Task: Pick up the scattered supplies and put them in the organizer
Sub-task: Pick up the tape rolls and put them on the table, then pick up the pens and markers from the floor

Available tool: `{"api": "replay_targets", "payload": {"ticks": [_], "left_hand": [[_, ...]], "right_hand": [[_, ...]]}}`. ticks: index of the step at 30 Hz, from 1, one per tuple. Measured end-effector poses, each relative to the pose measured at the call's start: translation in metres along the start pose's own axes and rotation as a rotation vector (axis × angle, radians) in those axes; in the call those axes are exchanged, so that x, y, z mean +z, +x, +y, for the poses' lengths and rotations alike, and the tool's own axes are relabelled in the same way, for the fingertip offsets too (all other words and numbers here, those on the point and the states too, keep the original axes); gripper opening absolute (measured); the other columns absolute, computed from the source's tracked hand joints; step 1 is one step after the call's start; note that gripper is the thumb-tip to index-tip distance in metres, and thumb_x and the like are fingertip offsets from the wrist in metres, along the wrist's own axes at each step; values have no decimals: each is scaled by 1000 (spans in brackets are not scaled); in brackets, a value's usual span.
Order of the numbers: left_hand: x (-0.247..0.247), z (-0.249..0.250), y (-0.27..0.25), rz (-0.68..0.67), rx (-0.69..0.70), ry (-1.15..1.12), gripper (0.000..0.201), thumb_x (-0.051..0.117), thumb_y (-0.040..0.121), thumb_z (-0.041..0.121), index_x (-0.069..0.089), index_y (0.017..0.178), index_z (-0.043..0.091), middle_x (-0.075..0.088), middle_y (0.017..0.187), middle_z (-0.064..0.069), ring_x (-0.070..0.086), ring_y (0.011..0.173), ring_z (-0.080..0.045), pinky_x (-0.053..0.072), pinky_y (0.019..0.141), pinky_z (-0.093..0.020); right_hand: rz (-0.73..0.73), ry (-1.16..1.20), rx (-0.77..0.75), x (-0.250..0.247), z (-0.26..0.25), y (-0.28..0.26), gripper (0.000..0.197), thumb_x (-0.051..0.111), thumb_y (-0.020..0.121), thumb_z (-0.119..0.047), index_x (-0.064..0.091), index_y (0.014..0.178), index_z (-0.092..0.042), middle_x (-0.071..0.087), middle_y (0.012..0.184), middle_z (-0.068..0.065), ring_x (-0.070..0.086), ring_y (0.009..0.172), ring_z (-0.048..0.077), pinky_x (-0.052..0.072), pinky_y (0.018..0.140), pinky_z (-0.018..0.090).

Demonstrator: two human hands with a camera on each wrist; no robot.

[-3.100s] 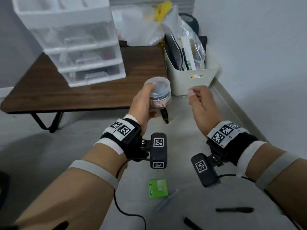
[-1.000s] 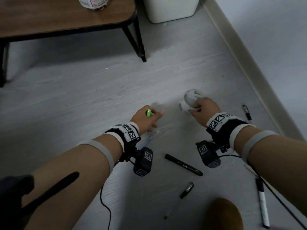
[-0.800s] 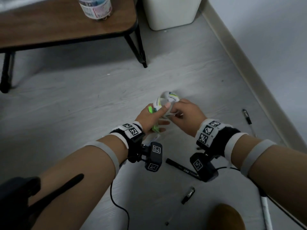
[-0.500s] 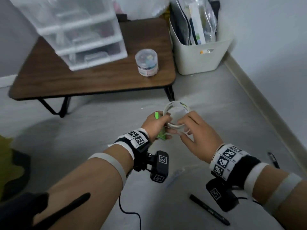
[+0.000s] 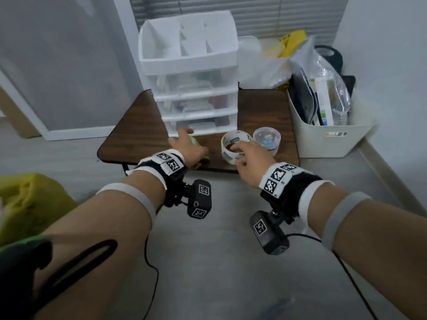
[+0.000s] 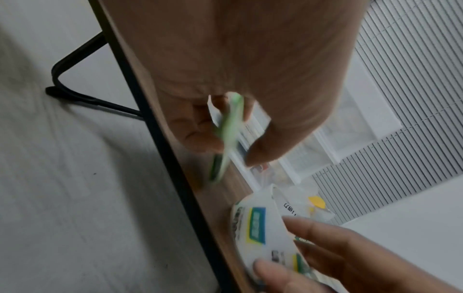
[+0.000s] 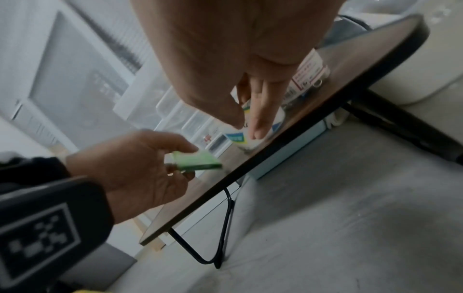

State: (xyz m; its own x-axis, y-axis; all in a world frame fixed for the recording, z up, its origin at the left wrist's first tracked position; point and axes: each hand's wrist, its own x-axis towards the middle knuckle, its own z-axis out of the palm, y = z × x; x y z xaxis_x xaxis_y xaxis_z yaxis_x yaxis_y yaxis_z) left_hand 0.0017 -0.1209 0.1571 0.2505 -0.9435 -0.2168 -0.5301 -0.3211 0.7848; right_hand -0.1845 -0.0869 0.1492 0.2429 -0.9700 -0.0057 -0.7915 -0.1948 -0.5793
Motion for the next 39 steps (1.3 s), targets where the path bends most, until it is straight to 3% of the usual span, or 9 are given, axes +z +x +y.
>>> {"api": "replay_targets", "payload": {"ticks": [4, 7, 11, 14, 20, 25, 31, 36, 39], "left_hand": [[6, -23, 23, 32, 19, -53, 64, 66, 80, -5, 48, 131, 29, 43, 135, -19, 61, 106, -43, 62, 69, -41], [17, -35, 11, 170, 34, 294, 59, 60, 88, 12, 47, 145, 20, 39, 144, -20, 41, 131, -34, 38, 106, -30], [46, -41, -21, 405, 200, 431, 50, 61, 83, 28, 59, 132, 19, 37, 143, -17, 34, 132, -36, 35, 103, -45], [86, -36, -56, 583, 510, 146, 31, 60, 79, 30, 54, 98, 6, 47, 109, -11, 47, 100, -28, 34, 83, -31], [207, -83, -164, -208, 263, 195, 23, 57, 84, 43, 49, 82, 22, 57, 72, 7, 57, 69, -22, 48, 63, -31], [268, -146, -213, -879, 280, 812, 48, 64, 74, 56, 47, 107, 27, 55, 105, 2, 58, 92, -24, 52, 79, -38], [288, -173, -221, -919, 412, 1044, 34, 66, 85, 21, 59, 116, 8, 53, 122, -16, 59, 107, -35, 49, 82, -35], [303, -164, -243, -988, 613, 830, 18, 54, 94, 23, 50, 106, 10, 59, 93, -10, 59, 86, -33, 42, 69, -33], [320, -161, -269, -1159, 780, 728, 16, 48, 98, 25, 45, 111, 16, 60, 107, -7, 60, 97, -32, 47, 79, -34]], "right_hand": [[86, 155, -28, 19, 9, -10, 62, 55, 83, 0, 38, 141, -15, 31, 143, 8, 55, 119, 25, 48, 101, 41], [158, 224, -80, 26, 24, -39, 62, 53, 82, 2, 38, 137, -23, 28, 138, -3, 61, 103, 10, 57, 85, 37], [193, 154, -63, 32, 59, -81, 45, 54, 84, -5, 46, 122, -27, 39, 121, -8, 59, 80, 7, 55, 73, 35], [133, 69, 23, 34, 103, -125, 34, 51, 84, -5, 50, 112, -24, 45, 109, -9, 53, 80, 6, 51, 72, 30], [-367, -213, 487, 33, 211, -242, 24, 50, 89, -16, 54, 108, -30, 47, 110, -6, 58, 101, 23, 48, 86, 32], [-607, -354, 717, 57, 256, -341, 56, 66, 84, -27, 40, 134, -27, 43, 131, 8, 45, 119, 31, 47, 90, 41], [-547, -531, 821, 89, 264, -393, 49, 64, 83, -23, 42, 126, -23, 46, 125, 11, 46, 115, 32, 41, 93, 45], [-492, -396, 893, 99, 264, -405, 30, 51, 91, -21, 50, 121, -16, 56, 115, 11, 57, 104, 32, 46, 82, 39], [-309, -184, 924, 83, 268, -419, 21, 39, 99, -26, 49, 116, -17, 62, 101, 15, 61, 83, 34, 48, 68, 35]]}}
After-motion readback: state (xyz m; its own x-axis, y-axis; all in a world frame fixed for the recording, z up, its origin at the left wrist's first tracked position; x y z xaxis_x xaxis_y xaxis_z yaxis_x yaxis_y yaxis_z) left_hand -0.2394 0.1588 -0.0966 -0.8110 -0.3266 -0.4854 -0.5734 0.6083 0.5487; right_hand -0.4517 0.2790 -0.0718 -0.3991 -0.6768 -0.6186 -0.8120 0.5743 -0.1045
